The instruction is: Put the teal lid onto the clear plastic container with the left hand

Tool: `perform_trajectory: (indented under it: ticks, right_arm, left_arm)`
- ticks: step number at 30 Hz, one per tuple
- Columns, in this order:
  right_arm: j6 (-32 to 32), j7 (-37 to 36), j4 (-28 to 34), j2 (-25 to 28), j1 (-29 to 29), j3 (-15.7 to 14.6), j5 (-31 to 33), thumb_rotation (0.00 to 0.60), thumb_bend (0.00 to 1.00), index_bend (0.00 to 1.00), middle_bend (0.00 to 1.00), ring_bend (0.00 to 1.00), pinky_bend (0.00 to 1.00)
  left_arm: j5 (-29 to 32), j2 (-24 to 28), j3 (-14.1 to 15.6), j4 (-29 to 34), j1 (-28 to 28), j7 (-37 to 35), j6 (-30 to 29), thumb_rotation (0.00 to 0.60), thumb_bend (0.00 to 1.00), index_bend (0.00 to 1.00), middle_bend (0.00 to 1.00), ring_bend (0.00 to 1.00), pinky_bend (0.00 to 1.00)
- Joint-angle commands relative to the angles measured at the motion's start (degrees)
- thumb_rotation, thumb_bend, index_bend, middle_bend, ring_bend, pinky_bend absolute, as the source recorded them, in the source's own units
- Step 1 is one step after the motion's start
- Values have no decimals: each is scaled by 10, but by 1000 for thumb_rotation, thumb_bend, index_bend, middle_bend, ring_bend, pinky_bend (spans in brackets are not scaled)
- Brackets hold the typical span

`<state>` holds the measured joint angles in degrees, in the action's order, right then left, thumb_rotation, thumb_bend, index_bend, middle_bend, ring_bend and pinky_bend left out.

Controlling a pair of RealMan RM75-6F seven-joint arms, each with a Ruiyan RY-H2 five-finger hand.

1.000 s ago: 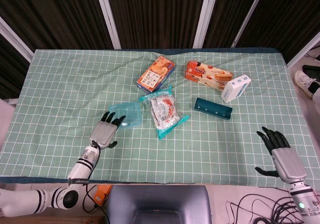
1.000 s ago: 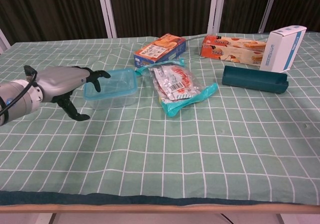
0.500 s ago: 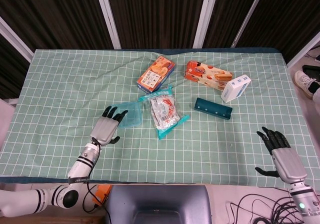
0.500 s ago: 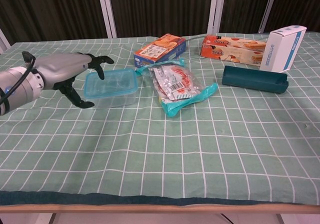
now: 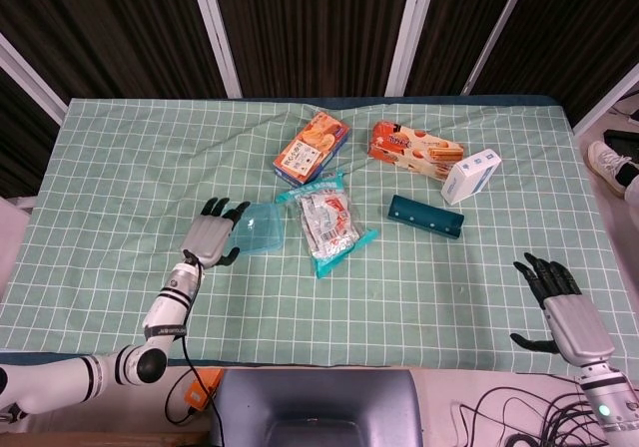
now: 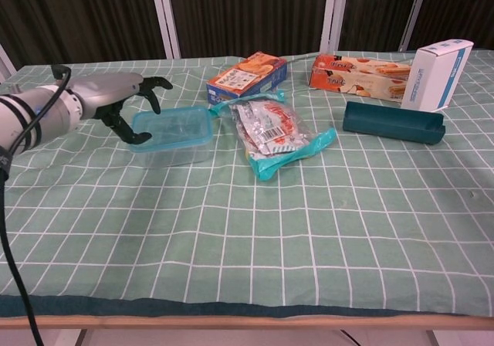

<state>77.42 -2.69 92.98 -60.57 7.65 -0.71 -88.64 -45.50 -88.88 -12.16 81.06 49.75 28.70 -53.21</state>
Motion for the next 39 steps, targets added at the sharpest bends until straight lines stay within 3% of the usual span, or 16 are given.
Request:
perform_trajectory:
  ticks: [1,39]
  right_arm:
    - [1,-4,0,2,-1,0,1,600,163,2,0,0,0]
    - [2,-5,-1,2,-1,1,0,600,163,2,0,0,0]
  left_arm:
    - [10,-9,-5,-19,8,-3,8,600,401,0,237,0,0]
    - [57,-14,21,-33,19,29,22,600,411,0,266,0,0]
